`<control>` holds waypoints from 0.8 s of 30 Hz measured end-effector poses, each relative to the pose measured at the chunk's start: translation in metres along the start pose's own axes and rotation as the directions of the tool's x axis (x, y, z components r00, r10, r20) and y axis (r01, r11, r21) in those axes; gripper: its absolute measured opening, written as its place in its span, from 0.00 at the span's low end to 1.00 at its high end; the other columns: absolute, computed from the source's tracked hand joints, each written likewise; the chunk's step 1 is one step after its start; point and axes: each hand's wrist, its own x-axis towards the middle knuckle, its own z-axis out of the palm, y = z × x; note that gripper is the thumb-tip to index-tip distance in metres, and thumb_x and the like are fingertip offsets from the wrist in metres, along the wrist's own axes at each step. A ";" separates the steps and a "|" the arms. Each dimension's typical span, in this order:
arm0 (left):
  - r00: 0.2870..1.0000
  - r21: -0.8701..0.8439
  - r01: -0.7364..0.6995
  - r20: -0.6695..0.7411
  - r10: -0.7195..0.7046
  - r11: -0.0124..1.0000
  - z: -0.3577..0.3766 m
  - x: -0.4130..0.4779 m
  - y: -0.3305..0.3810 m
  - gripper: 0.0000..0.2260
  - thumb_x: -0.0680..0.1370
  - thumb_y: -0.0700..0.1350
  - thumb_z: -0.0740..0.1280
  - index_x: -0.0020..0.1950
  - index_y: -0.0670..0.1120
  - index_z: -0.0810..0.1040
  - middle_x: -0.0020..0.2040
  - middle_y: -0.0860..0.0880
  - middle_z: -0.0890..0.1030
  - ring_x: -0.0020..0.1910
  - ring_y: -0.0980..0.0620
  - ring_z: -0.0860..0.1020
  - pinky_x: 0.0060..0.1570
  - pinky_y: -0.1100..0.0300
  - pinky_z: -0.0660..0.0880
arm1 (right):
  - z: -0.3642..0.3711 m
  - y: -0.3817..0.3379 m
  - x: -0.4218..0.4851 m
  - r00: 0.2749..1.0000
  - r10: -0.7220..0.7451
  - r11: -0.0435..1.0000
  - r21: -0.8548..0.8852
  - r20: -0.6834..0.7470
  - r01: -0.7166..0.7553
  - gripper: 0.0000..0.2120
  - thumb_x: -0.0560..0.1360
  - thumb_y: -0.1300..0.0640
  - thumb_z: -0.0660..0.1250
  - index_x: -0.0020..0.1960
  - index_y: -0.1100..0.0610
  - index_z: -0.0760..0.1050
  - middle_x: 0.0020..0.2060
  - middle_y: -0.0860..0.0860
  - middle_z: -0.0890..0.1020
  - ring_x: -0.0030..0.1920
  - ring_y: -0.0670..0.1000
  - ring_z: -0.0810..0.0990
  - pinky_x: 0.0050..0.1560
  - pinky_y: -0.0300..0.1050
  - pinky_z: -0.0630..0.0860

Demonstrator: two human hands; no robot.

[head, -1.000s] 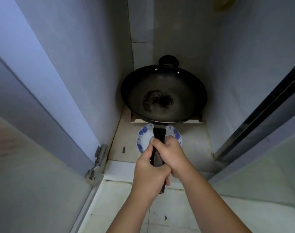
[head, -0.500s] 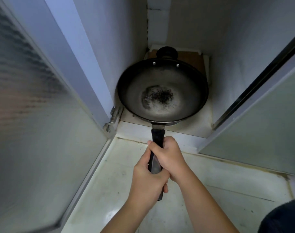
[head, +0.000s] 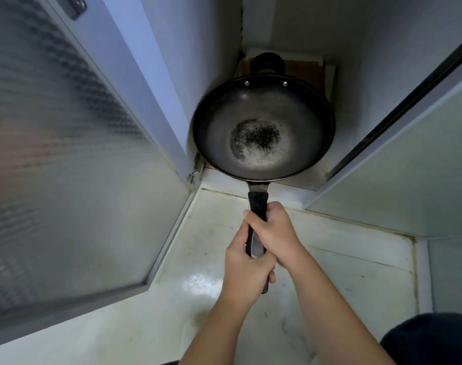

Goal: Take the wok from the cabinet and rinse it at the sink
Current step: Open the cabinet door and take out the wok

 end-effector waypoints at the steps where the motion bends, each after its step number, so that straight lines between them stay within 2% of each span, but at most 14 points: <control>1: 1.000 -0.007 0.015 -0.012 -0.015 1.000 0.001 -0.010 0.006 0.26 0.71 0.31 0.61 0.61 0.58 0.74 0.22 0.53 0.74 0.19 0.53 0.70 0.17 0.68 0.62 | -0.003 -0.008 -0.010 1.000 0.007 1.000 0.002 0.007 -0.007 0.13 0.72 0.53 0.67 0.40 0.60 0.66 0.29 0.48 0.70 0.29 0.45 0.72 0.30 0.38 0.65; 6: 0.997 -0.011 0.061 -0.050 -0.061 0.998 0.008 -0.066 0.049 0.24 0.71 0.33 0.63 0.60 0.57 0.74 0.21 0.51 0.75 0.18 0.53 0.71 0.17 0.67 0.62 | -0.024 -0.050 -0.060 0.998 0.024 0.999 -0.035 0.063 -0.021 0.14 0.72 0.53 0.66 0.36 0.57 0.62 0.27 0.47 0.67 0.27 0.44 0.68 0.29 0.37 0.63; 11: 0.990 -0.021 0.111 -0.081 -0.112 0.994 0.014 -0.120 0.094 0.24 0.71 0.33 0.63 0.60 0.56 0.74 0.21 0.51 0.74 0.20 0.53 0.72 0.19 0.63 0.66 | -0.044 -0.093 -0.107 0.988 0.091 0.996 -0.031 0.125 -0.088 0.13 0.73 0.53 0.66 0.39 0.59 0.64 0.28 0.49 0.68 0.27 0.46 0.69 0.29 0.39 0.64; 15: 0.983 -0.032 0.153 -0.094 -0.155 0.988 0.022 -0.163 0.121 0.26 0.70 0.34 0.62 0.60 0.61 0.73 0.21 0.52 0.75 0.19 0.54 0.72 0.16 0.67 0.63 | -0.058 -0.116 -0.146 0.986 0.111 0.993 -0.045 0.123 -0.106 0.14 0.73 0.54 0.66 0.35 0.57 0.63 0.28 0.49 0.68 0.26 0.46 0.69 0.28 0.39 0.65; 20: 0.983 -0.058 0.160 -0.082 -0.165 0.985 0.025 -0.214 0.142 0.23 0.70 0.35 0.63 0.58 0.58 0.75 0.22 0.51 0.74 0.19 0.54 0.72 0.18 0.65 0.65 | -0.072 -0.138 -0.193 0.979 0.135 0.989 -0.082 0.153 -0.124 0.16 0.72 0.55 0.66 0.32 0.55 0.61 0.25 0.48 0.66 0.19 0.41 0.67 0.20 0.31 0.63; 24: 0.982 -0.090 0.164 -0.076 -0.171 0.982 0.014 -0.254 0.146 0.24 0.69 0.32 0.63 0.58 0.57 0.76 0.22 0.52 0.74 0.19 0.54 0.71 0.19 0.65 0.67 | -0.066 -0.148 -0.235 0.979 0.163 0.985 -0.078 0.123 -0.154 0.16 0.72 0.55 0.66 0.32 0.55 0.61 0.25 0.48 0.66 0.23 0.44 0.68 0.25 0.38 0.66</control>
